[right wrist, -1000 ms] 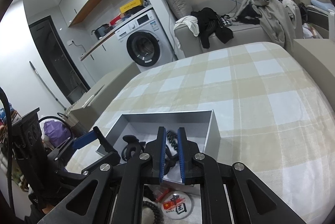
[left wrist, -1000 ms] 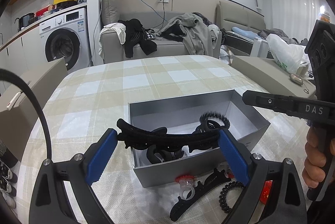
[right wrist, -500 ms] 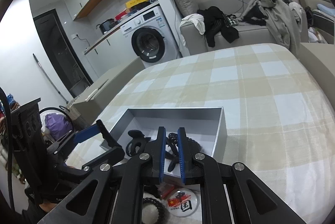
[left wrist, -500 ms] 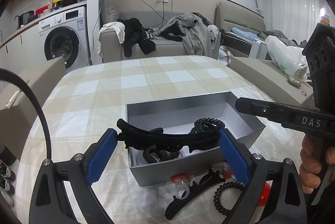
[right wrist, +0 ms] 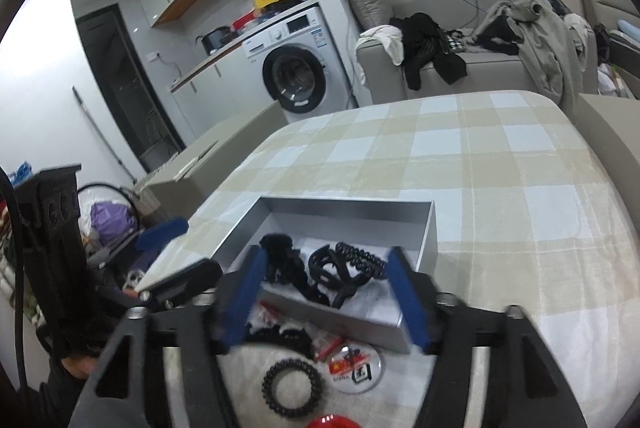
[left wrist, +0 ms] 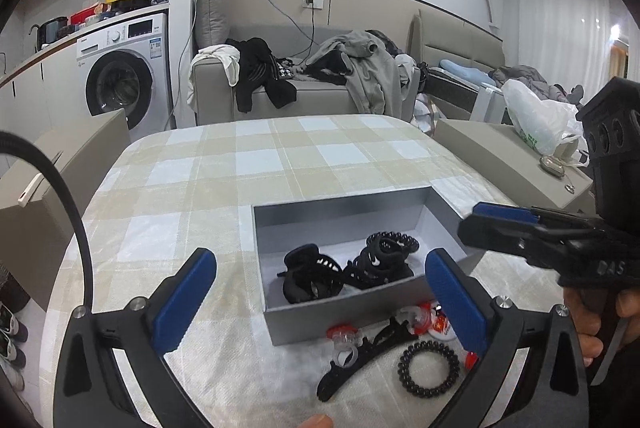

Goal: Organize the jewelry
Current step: 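Withdraw the right gripper and move it to the red 'I China' badge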

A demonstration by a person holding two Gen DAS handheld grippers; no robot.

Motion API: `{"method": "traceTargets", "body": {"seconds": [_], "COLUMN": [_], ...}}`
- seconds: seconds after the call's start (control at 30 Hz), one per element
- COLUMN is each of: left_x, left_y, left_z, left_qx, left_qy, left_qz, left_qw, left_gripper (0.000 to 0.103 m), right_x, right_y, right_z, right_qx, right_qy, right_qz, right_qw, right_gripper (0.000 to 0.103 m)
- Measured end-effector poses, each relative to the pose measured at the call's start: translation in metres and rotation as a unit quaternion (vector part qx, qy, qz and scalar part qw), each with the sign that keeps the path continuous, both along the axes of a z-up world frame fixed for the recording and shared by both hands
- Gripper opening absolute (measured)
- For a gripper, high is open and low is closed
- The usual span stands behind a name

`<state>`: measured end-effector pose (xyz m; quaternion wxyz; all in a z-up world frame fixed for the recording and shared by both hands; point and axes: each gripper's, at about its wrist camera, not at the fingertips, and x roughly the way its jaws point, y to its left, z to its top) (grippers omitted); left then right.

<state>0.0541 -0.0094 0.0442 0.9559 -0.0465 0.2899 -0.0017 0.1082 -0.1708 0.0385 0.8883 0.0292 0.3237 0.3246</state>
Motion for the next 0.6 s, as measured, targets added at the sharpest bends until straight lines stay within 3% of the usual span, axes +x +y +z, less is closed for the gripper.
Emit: {"method": "traceTargets", "body": {"seconds": [0.07, 0.13, 0.37, 0.47, 0.6], "left_x": [-0.008, -0.017, -0.043, -0.045, -0.042], "left_y": [0.002, 0.002, -0.001, -0.003, -0.003], "left_z": [-0.001, -0.001, -0.013, -0.021, -0.033], "left_qx": [-0.008, -0.016, -0.023, -0.014, -0.031], "left_qy": [0.008, 0.013, 0.010, 0.004, 0.010], "left_qz": [-0.012, -0.019, -0.009, 0.000, -0.010], "left_qw": [0.9999, 0.9996, 0.9997, 0.9999, 0.9994], "left_gripper": [0.102, 0.102, 0.102, 0.102, 0.102], "right_x": [-0.010, -0.021, -0.046, -0.051, -0.056], "right_y": [-0.002, -0.004, -0.001, 0.000, -0.002], "right_z": [-0.001, -0.002, -0.017, -0.026, -0.035], "right_qx": [-0.010, -0.017, -0.067, -0.079, -0.087], "right_qy": [-0.003, -0.013, -0.036, -0.036, -0.043], "right_qz": [0.016, 0.023, 0.024, 0.029, 0.031], "right_qw": [1.000, 1.000, 0.997, 0.996, 0.995], "right_gripper": [0.086, 0.103, 0.103, 0.103, 0.103]}}
